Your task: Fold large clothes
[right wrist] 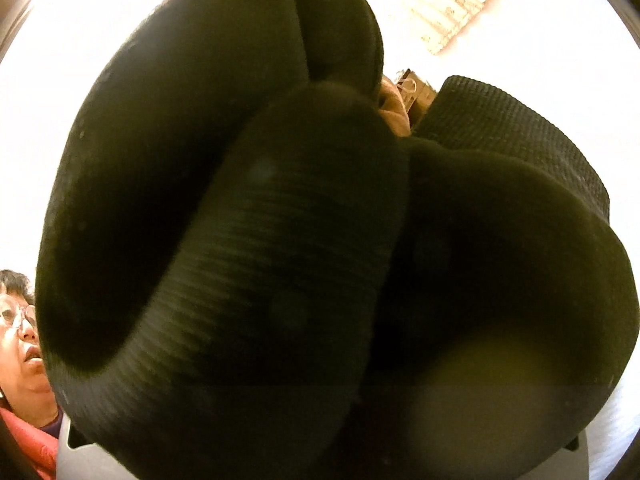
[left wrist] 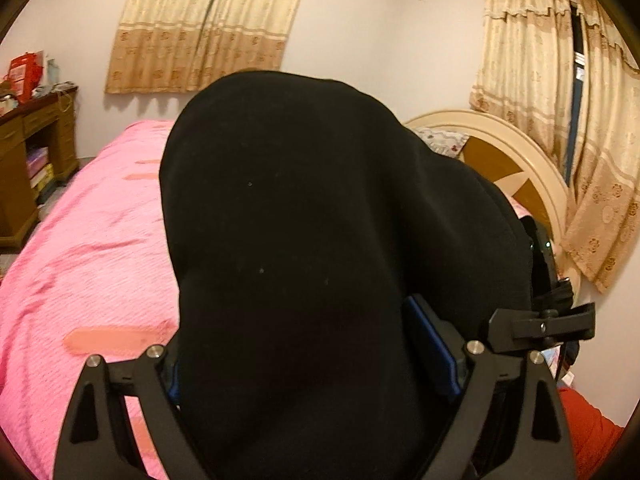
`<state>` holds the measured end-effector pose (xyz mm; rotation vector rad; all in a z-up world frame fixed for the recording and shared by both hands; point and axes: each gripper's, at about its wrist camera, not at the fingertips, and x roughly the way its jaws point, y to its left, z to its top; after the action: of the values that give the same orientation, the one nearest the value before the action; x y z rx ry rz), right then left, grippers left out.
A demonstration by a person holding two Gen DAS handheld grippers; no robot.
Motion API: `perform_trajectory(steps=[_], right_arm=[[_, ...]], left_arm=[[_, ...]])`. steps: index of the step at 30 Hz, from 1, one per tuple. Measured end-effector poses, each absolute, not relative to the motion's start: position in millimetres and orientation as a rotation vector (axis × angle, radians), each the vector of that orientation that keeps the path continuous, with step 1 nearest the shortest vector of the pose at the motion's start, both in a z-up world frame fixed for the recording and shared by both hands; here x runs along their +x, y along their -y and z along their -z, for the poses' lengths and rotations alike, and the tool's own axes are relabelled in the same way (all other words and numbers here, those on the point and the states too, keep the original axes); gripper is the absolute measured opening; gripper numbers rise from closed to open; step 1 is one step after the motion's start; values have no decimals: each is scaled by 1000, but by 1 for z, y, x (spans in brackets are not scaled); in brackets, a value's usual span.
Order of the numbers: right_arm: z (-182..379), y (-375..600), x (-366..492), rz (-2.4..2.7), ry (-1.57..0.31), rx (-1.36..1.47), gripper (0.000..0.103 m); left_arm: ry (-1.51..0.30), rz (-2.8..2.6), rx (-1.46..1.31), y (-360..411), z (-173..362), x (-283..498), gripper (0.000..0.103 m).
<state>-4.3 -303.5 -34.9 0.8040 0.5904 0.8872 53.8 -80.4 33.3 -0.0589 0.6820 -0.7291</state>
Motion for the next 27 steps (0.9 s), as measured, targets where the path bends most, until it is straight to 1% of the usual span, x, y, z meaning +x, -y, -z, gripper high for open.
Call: perform_trajectory(steps=[6,18,27], right_arm=[[39,270,-24,-898,-628,812,102],[55,189,-45,-947,-742,786,102],[75,144,-37,-948,-873,748,102]], left_arm=[[-708,694,-88,74,-30,37,92],[-751,609,-171,23,-14,12,92],[-832,561,-286,-11,21,12,92]])
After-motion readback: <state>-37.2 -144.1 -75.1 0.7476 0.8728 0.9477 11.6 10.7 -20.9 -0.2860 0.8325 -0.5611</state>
